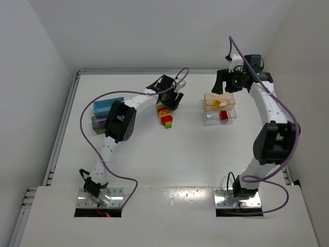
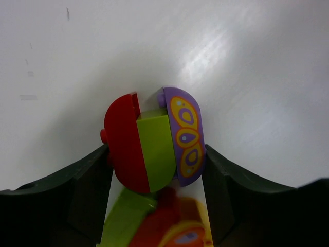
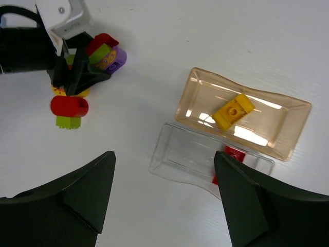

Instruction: Sort the legos into containers by color

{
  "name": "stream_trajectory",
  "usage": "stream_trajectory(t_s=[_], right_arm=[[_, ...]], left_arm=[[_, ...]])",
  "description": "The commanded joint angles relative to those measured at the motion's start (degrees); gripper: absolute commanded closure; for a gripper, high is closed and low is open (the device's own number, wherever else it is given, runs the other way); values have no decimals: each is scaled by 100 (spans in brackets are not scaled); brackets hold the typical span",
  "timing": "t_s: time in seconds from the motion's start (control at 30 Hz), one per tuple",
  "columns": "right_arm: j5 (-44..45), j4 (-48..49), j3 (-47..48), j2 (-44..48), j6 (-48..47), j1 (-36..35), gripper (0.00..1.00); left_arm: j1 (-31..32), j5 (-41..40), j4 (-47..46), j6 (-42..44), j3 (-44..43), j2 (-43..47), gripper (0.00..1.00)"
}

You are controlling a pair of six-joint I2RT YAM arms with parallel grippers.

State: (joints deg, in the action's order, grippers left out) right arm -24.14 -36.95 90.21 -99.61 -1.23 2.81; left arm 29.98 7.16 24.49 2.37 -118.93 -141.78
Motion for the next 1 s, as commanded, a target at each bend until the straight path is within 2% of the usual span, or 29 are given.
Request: stream_trajectory(t_s=[0.0, 0.03, 0.07, 0.1, 0.13, 0.23, 0.37, 0.47, 0.6, 0.83, 0.97], right_arm=[[-660, 117, 40, -251, 394, -114, 22], [-836, 118, -21, -304, 509, -114, 22], [-1238, 187, -21, -374, 719, -183, 22], [-1451, 188, -21, -453, 791, -254, 22], [-1845, 188, 31, -636, 844, -315, 22], [-2602, 57, 355, -945, 958, -631, 22], [-3561, -207, 865, -1472, 1020, -1018, 21], [-4246, -418, 1252, -1798, 1020, -1273, 21], [-4923, -296, 1472, -1860, 1020, -1651, 21], [-5101, 379, 1043, -1377, 967, -2038, 21], [-4802, 365, 849, -1245, 967, -2249, 20]], left_arm=[[-26, 101, -539, 141, 965, 1193, 80], [-79, 189, -733, 193, 1752, 1535, 80], [-132, 520, -935, 194, 2169, 1904, 80], [-185, 628, -1338, 194, 2582, 2682, 80], [-255, 742, -1524, 141, 3369, 3082, 80], [-255, 1041, -1816, 254, 4584, 4506, 75], [-326, 1358, -1895, 474, 5527, 5876, 74], [-326, 1289, -1685, 545, 5784, 6537, 74], [-326, 1104, -1517, 431, 5925, 6838, 74], [-326, 875, -1465, 317, 5926, 6970, 74], [-326, 875, -1526, 317, 5821, 6795, 74]])
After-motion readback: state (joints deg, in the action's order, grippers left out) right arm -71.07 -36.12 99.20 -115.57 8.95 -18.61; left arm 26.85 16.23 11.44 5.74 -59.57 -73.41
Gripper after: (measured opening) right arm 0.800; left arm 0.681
